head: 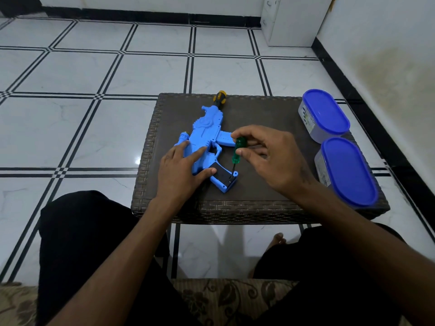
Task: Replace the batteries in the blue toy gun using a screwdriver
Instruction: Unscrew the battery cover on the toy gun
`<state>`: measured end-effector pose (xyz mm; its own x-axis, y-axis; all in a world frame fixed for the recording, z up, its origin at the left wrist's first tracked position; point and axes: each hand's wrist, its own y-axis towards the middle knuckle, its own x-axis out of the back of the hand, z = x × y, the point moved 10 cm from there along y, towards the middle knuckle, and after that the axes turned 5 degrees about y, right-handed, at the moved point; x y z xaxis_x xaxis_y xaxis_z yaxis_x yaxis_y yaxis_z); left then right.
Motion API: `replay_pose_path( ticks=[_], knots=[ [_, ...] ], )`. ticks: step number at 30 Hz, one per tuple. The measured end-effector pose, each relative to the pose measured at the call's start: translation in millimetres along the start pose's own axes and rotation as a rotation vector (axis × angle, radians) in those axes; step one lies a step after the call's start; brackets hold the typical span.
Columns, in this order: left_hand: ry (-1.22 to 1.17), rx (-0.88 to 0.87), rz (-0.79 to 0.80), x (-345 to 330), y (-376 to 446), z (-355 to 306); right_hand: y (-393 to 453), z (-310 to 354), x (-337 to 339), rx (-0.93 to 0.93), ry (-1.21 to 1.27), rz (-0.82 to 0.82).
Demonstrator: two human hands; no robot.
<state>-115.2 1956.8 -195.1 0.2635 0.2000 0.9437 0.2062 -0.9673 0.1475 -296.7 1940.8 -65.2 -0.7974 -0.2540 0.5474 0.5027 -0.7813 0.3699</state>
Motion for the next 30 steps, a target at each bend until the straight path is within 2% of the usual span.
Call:
replay_pose_path(
  ticks=[10, 17, 22, 26, 30],
  knots=[
    [0.002, 0.003, 0.039, 0, 0, -2, 9, 3, 30, -0.019, 0.042, -0.103],
    [0.009, -0.002, 0.058, 2, 1, -5, 3, -45, 69, -0.094, -0.057, -0.369],
    [-0.080, -0.084, 0.043, 5, 3, -14, -7, -87, 88, -0.202, -0.149, -0.505],
    [-0.102, -0.235, 0.083, -2, 4, -25, -9, -101, 92, -0.228, -0.193, -0.539],
    [-0.092, -0.265, 0.090, -6, 4, -26, -9, -109, 93, -0.226, -0.203, -0.545]
  ],
)
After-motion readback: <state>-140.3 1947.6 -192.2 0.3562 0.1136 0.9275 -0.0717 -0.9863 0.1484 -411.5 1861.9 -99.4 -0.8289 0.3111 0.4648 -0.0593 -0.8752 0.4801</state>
